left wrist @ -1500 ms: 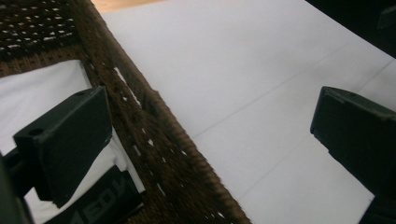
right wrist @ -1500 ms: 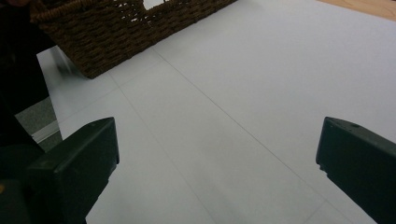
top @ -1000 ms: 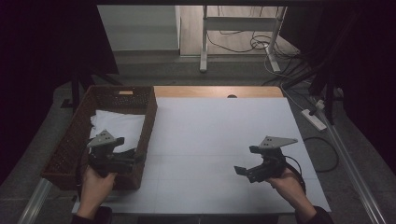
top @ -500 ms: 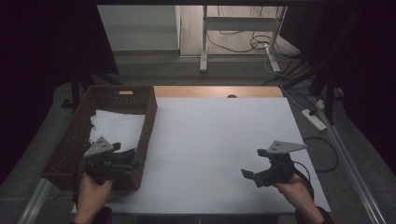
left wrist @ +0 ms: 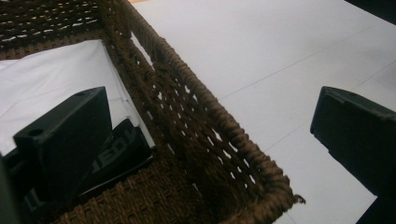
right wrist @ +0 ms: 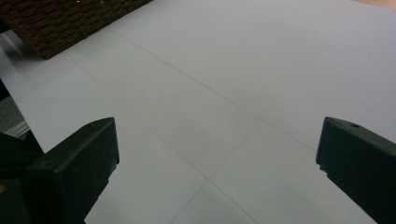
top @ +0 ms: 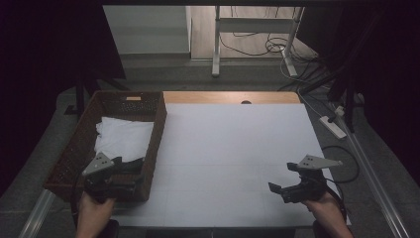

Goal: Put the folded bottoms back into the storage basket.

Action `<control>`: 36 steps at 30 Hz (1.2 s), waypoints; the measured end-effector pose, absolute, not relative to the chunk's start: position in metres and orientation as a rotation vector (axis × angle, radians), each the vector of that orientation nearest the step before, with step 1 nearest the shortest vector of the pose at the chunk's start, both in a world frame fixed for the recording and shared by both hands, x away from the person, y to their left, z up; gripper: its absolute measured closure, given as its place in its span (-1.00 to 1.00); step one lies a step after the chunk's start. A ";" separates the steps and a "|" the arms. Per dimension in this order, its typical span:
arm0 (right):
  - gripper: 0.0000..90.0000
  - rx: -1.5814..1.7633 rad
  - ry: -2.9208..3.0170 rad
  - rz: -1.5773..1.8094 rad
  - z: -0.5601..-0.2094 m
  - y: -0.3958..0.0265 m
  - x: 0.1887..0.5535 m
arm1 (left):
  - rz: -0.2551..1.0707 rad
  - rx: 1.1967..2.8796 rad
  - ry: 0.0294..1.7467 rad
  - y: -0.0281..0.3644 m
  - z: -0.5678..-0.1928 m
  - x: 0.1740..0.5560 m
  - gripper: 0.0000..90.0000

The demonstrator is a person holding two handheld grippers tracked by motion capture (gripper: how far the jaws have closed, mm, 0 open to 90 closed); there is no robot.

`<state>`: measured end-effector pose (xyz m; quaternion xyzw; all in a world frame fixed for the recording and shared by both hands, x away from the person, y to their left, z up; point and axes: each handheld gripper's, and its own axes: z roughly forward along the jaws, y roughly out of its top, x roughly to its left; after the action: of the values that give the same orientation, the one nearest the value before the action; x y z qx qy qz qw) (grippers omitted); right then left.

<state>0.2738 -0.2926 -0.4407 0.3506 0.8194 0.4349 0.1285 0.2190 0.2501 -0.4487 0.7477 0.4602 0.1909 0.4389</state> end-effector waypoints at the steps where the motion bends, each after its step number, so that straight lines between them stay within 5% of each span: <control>1: -0.99 1.025 2.373 1.268 -0.441 -0.295 0.273 | 0.473 1.855 1.148 0.251 -0.449 0.218 -1.00; 36: -0.99 1.159 2.222 1.256 -0.441 -0.341 0.244 | 0.461 1.836 1.205 0.266 -0.463 0.194 -1.00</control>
<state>0.2440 -0.3408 -0.4414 0.4076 0.7813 0.4417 0.1681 0.1939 0.2661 -0.4627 0.7371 0.4839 0.1850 0.4339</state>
